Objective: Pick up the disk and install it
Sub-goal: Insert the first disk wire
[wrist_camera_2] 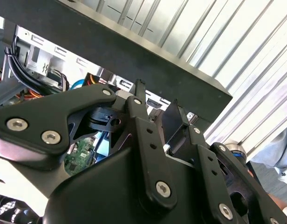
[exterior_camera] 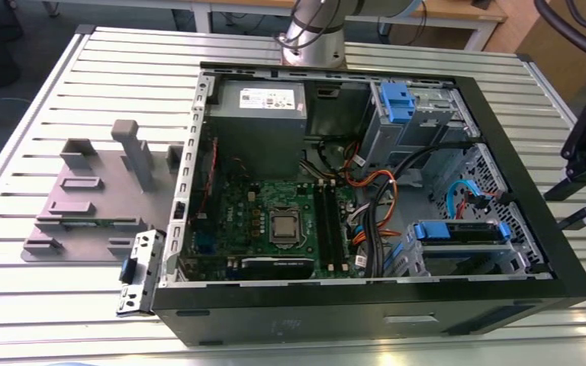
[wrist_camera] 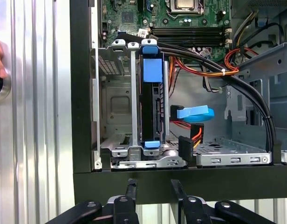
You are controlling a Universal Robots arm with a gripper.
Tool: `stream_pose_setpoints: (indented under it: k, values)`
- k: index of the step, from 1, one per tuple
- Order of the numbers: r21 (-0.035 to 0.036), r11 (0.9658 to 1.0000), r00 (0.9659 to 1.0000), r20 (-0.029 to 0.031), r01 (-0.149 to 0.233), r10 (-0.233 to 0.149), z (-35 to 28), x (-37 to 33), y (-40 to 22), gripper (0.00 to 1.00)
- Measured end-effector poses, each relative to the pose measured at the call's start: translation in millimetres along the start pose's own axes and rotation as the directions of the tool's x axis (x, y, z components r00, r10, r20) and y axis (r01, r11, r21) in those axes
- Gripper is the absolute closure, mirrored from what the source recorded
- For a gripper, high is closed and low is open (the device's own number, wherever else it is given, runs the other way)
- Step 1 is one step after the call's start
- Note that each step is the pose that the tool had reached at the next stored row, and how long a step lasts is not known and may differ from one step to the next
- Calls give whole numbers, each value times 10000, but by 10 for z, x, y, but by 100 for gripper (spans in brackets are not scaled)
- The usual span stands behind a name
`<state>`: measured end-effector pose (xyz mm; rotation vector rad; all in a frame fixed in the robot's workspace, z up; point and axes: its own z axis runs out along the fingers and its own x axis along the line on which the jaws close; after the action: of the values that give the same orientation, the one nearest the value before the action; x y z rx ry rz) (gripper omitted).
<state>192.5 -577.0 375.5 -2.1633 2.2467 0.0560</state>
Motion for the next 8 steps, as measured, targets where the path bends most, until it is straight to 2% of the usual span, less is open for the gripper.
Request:
stream_pose_setpoints:
  k: [8]
  values:
    - [-1,10000,10000,-1,-1,1,0,-2,-32,59]
